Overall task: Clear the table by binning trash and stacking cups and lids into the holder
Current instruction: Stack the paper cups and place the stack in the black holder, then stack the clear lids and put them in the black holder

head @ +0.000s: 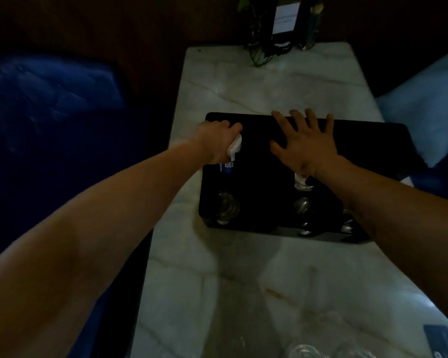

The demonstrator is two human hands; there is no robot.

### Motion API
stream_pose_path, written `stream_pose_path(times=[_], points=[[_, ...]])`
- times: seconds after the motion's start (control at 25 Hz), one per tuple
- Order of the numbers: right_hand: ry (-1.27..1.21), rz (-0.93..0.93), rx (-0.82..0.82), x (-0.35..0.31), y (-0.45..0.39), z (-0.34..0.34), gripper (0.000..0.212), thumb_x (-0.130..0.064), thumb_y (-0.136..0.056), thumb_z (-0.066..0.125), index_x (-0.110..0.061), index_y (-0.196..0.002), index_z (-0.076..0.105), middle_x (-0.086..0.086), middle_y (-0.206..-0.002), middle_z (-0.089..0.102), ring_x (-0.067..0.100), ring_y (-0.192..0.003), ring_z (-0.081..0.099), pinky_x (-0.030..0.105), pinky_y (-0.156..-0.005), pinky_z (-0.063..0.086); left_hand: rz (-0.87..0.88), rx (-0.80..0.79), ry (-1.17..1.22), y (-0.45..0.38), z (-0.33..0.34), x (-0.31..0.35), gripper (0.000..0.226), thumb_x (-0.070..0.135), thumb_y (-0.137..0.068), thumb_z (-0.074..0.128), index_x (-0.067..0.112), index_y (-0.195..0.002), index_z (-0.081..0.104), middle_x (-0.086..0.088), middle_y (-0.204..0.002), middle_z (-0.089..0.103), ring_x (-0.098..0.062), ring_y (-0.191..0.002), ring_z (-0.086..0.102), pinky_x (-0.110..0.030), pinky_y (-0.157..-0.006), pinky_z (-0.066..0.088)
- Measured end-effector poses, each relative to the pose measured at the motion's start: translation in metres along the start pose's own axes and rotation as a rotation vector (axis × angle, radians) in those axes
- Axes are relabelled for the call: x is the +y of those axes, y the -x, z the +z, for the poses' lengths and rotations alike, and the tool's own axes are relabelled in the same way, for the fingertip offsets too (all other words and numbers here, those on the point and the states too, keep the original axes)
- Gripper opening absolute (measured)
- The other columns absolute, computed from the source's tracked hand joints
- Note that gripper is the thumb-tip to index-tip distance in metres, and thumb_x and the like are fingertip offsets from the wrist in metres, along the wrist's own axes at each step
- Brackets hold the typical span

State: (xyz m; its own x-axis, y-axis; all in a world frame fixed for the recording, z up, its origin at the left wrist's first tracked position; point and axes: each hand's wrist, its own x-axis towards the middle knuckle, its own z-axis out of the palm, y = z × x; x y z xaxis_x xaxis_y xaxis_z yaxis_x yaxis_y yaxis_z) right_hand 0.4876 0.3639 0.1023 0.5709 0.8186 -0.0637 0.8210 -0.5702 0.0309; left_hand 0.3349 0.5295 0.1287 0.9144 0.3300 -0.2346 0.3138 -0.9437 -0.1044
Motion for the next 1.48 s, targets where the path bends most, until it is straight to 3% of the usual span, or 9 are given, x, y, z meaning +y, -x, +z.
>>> stream_pose_path(times=[0.2,0.32,0.48,0.6,0.72,0.88,1.0,1.16,1.48], points=[[-0.197,0.046,0.068,-0.008,0.043,-0.013,0.068,-0.069,-0.090,0.019,-0.044,-0.150,-0.001,0.002,-0.164,0.003,0.031,-0.150,-0.001,0.062,-0.118,0.002,-0.116,0.283,0.266,0.054,0.016,0.018,0.082,0.031,-0.082,0.070,0.020,-0.151,0.026,-0.011,-0.152,0.036,-0.033,-0.138,0.038,-0.046,-0.108,0.037],[-0.317,0.032,0.167,-0.010,0.106,-0.002,0.061,-0.058,-0.095,0.029,-0.040,-0.151,0.012,0.004,-0.163,0.013,0.031,-0.150,0.005,0.058,-0.119,0.007,-0.272,0.450,0.456,0.106,0.041,0.045,0.070,0.030,-0.088,0.062,0.023,-0.149,0.028,-0.007,-0.153,0.035,-0.029,-0.138,0.038,-0.047,-0.106,0.041],[-0.424,0.063,0.126,-0.010,0.208,0.037,0.049,-0.043,-0.098,0.042,-0.032,-0.146,0.038,0.006,-0.159,0.027,0.031,-0.148,0.017,0.055,-0.119,0.018,-0.437,0.478,0.758,0.181,0.085,0.093,0.061,0.037,-0.093,0.056,0.030,-0.146,0.028,-0.002,-0.149,0.037,-0.023,-0.129,0.046,-0.043,-0.100,0.048],[-0.425,0.048,0.000,-0.008,0.279,0.069,0.044,-0.038,-0.098,0.046,-0.026,-0.140,0.049,0.008,-0.153,0.038,0.031,-0.142,0.031,0.050,-0.114,0.029,-0.552,0.433,0.874,0.241,0.123,0.135,0.056,0.041,-0.094,0.055,0.032,-0.144,0.031,0.001,-0.146,0.039,-0.020,-0.124,0.051,-0.036,-0.094,0.048],[-0.427,-0.007,-0.172,-0.008,0.339,0.099,0.044,-0.039,-0.098,0.045,-0.029,-0.141,0.046,0.004,-0.154,0.037,0.025,-0.144,0.029,0.043,-0.116,0.028,-0.599,0.362,0.896,0.298,0.159,0.172,0.050,0.037,-0.094,0.057,0.031,-0.139,0.038,0.001,-0.141,0.045,-0.018,-0.120,0.054,-0.031,-0.090,0.046],[-0.303,-0.121,-0.375,-0.014,0.395,0.130,0.060,-0.051,-0.095,0.044,-0.039,-0.150,0.023,-0.003,-0.162,0.017,0.020,-0.148,0.016,0.036,-0.117,0.021,-0.574,0.190,0.834,0.363,0.203,0.222,0.053,0.039,-0.090,0.065,0.026,-0.137,0.046,-0.003,-0.137,0.051,-0.019,-0.112,0.060,-0.027,-0.088,0.051],[-0.224,-0.197,-0.476,-0.019,0.418,0.146,0.076,-0.056,-0.091,0.048,-0.038,-0.153,0.008,0.001,-0.164,0.001,0.028,-0.150,0.003,0.044,-0.119,0.019,-0.560,0.009,0.795,0.392,0.230,0.253,0.064,0.053,-0.086,0.062,0.029,-0.141,0.041,-0.002,-0.146,0.043,-0.022,-0.129,0.046,-0.039,-0.103,0.045],[-0.125,-0.261,-0.503,-0.020,0.439,0.160,0.079,-0.057,-0.092,0.043,-0.039,-0.152,-0.004,0.004,-0.163,-0.016,0.036,-0.149,-0.010,0.052,-0.119,0.013,-0.472,-0.052,0.640,0.413,0.251,0.279,0.082,0.064,-0.075,0.062,0.028,-0.145,0.038,-0.001,-0.152,0.036,-0.024,-0.140,0.033,-0.038,-0.109,0.036],[-0.135,-0.240,-0.475,-0.031,0.462,0.163,0.067,-0.039,-0.093,0.051,-0.043,-0.150,0.015,0.006,-0.164,0.000,0.035,-0.145,0.013,0.046,-0.110,0.031,-0.398,-0.150,0.438,0.415,0.261,0.294,0.076,0.062,-0.081,0.051,0.030,-0.147,0.031,-0.002,-0.154,0.031,-0.027,-0.138,0.034,-0.039,-0.105,0.040]])
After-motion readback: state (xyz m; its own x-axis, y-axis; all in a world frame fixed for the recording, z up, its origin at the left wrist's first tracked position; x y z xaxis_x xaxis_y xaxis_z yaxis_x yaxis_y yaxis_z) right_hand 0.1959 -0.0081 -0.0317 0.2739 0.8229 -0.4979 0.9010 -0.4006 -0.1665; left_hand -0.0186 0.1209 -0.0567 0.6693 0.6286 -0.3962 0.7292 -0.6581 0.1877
